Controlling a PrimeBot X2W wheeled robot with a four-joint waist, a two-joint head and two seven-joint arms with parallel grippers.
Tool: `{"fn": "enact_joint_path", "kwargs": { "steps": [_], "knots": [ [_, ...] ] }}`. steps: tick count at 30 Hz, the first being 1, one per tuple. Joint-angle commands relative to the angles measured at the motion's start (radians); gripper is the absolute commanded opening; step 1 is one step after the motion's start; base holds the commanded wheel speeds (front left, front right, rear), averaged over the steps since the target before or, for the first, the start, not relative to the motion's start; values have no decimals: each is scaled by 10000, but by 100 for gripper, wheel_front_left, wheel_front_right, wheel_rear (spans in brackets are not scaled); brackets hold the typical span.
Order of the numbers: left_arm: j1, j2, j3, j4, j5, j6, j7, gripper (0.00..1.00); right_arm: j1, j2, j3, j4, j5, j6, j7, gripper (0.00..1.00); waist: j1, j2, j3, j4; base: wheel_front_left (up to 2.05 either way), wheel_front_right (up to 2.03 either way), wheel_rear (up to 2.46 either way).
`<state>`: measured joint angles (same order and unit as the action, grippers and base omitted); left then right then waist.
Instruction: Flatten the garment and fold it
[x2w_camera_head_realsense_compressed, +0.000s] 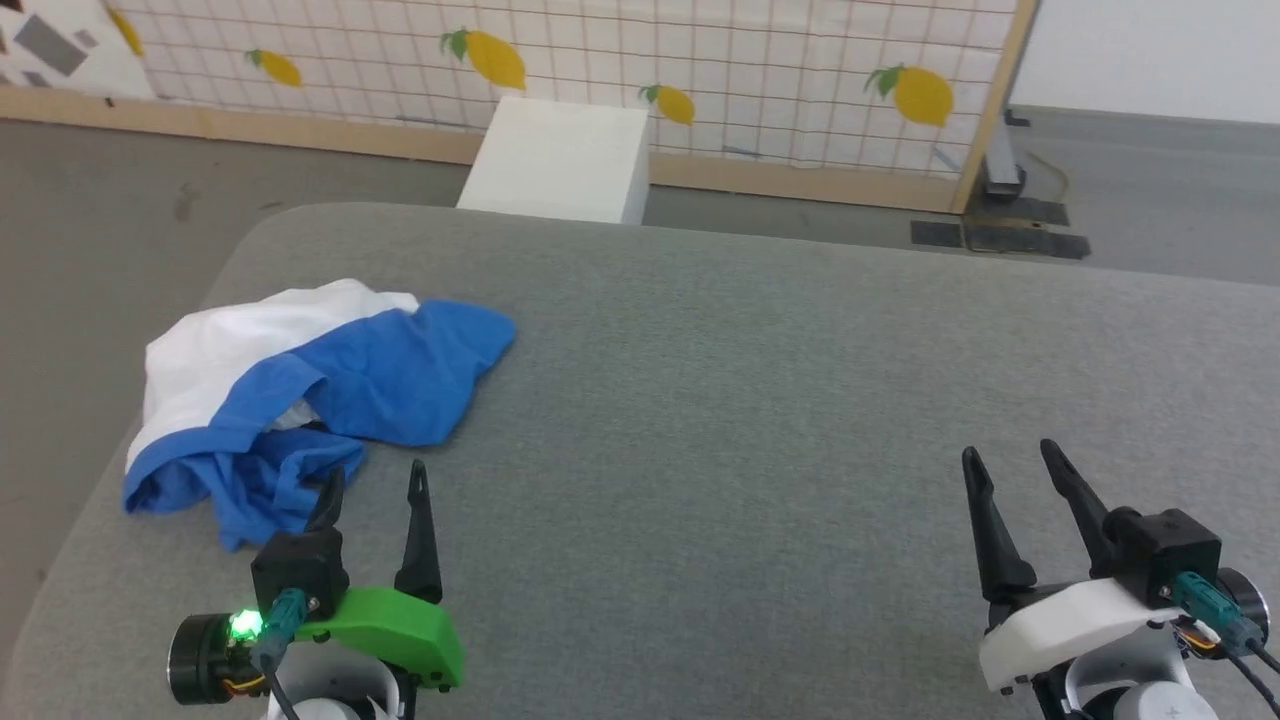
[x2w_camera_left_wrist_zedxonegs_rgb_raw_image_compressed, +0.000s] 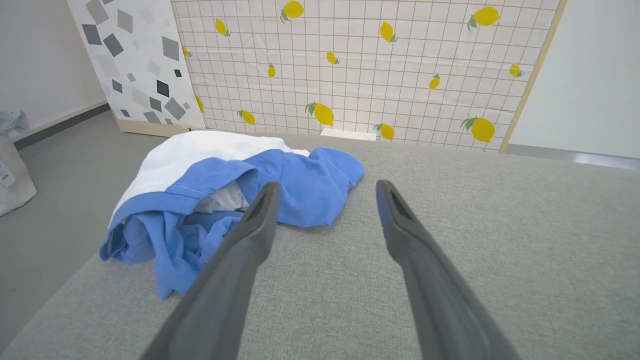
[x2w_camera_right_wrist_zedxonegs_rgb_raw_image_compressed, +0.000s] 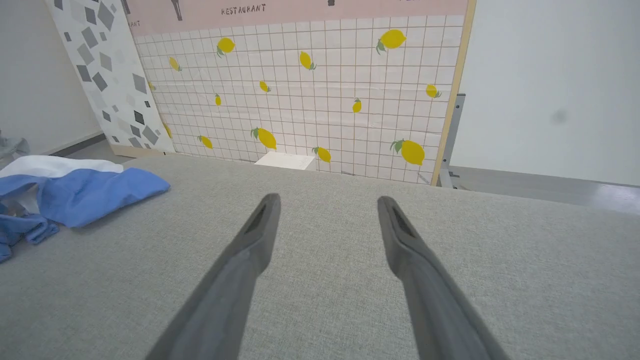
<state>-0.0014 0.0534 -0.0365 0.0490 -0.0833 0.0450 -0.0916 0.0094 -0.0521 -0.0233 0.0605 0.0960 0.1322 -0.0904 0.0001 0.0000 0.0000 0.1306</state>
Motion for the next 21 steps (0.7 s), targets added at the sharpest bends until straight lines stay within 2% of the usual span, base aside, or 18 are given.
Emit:
{"fn": "enact_joint_path", "kwargs": {
  "steps": [1, 21],
  "knots": [
    [108, -12, -19, 37, -71, 50, -127, 100, 143, 7, -21, 60, 118, -6, -132, 100, 0, 0, 16, 225, 0, 0, 0],
    [217, -17, -184, 272, -353, 242, -537, 100, 326, 10, -40, 386, 402, -8, -543, 100, -1, 0, -78, 1363, 0, 0, 0]
  ]
}}
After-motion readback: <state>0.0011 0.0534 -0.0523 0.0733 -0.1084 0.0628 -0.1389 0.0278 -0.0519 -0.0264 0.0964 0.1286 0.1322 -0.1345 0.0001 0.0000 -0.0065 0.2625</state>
